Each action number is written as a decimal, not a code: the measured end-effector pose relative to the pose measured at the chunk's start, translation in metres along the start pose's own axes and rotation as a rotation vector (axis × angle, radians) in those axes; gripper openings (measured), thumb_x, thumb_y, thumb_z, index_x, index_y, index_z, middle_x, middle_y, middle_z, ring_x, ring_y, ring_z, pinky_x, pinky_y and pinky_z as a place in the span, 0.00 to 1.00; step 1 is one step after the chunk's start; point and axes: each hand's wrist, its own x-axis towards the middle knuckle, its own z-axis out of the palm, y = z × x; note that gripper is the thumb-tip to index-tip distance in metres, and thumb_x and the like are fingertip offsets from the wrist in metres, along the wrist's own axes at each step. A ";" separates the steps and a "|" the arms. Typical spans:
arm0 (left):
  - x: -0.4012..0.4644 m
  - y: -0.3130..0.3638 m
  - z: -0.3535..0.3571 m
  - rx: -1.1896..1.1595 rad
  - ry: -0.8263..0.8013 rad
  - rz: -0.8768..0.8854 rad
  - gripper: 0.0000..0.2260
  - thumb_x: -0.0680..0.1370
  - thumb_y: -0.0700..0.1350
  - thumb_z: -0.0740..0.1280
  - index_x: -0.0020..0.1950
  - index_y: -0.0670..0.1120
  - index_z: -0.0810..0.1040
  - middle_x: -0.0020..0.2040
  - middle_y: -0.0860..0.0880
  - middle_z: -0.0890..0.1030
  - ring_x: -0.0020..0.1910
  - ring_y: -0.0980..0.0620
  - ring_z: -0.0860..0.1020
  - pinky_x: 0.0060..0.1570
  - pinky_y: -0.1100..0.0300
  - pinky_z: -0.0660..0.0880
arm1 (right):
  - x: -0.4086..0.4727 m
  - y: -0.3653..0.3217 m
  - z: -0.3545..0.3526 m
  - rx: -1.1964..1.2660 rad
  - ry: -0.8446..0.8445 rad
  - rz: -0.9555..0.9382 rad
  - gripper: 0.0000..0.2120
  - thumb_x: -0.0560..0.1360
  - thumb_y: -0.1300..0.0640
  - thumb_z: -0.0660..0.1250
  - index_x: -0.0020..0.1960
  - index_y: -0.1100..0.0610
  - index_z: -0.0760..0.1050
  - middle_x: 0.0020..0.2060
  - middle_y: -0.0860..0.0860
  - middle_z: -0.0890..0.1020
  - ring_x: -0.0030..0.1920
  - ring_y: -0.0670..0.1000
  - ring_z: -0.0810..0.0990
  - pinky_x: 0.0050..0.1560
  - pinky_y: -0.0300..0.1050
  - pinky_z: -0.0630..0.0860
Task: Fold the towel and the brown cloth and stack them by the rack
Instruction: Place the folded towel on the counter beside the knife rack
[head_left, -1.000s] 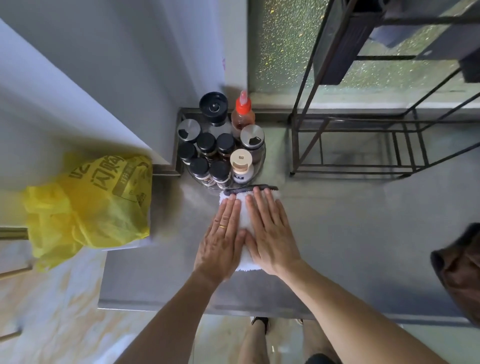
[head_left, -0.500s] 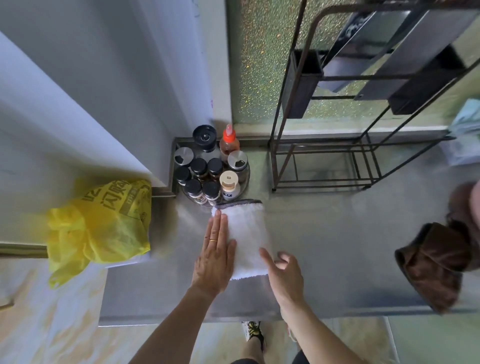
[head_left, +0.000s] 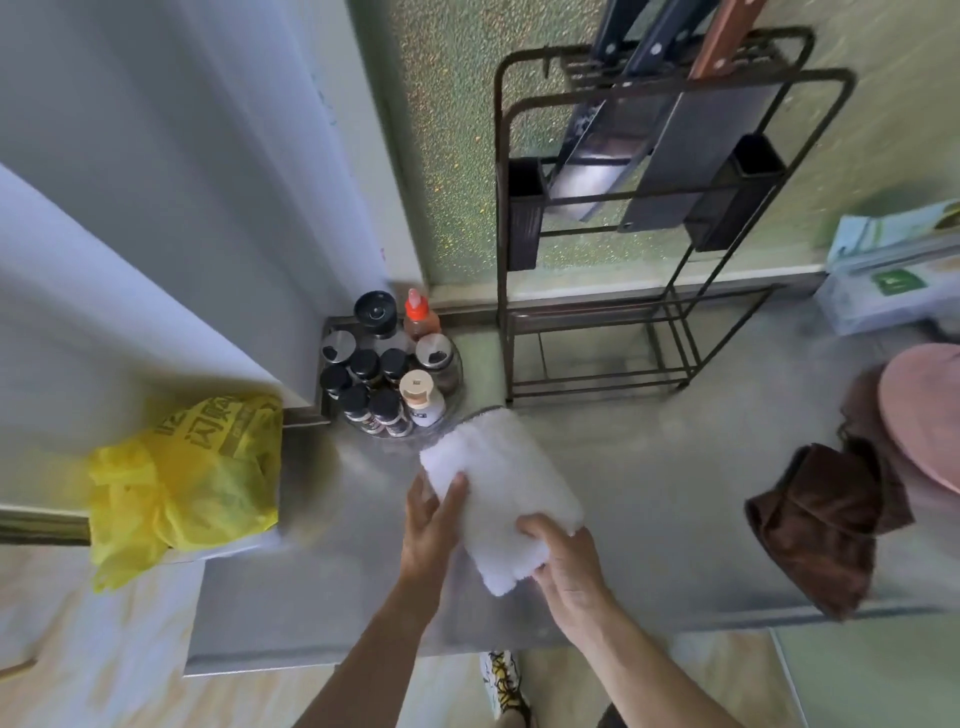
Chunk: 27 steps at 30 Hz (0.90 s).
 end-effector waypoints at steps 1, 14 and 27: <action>-0.005 0.003 0.010 -0.073 -0.037 -0.055 0.20 0.73 0.62 0.73 0.63 0.61 0.76 0.56 0.52 0.86 0.55 0.51 0.85 0.55 0.48 0.82 | -0.003 -0.016 -0.018 0.008 -0.056 0.015 0.21 0.63 0.64 0.74 0.56 0.63 0.81 0.50 0.62 0.85 0.50 0.61 0.84 0.50 0.60 0.78; -0.033 -0.007 0.282 -0.254 -0.330 -0.301 0.17 0.77 0.44 0.71 0.65 0.44 0.80 0.63 0.38 0.83 0.64 0.36 0.79 0.71 0.39 0.70 | 0.050 -0.230 -0.280 -0.193 -0.198 0.069 0.36 0.63 0.55 0.81 0.68 0.59 0.73 0.61 0.60 0.83 0.62 0.62 0.81 0.63 0.60 0.77; 0.075 0.040 0.471 0.128 0.155 -0.058 0.11 0.79 0.52 0.65 0.58 0.50 0.70 0.50 0.49 0.80 0.46 0.51 0.78 0.50 0.52 0.75 | 0.227 -0.363 -0.285 -0.701 0.075 -0.360 0.33 0.68 0.53 0.74 0.71 0.51 0.68 0.62 0.50 0.80 0.62 0.52 0.79 0.66 0.52 0.75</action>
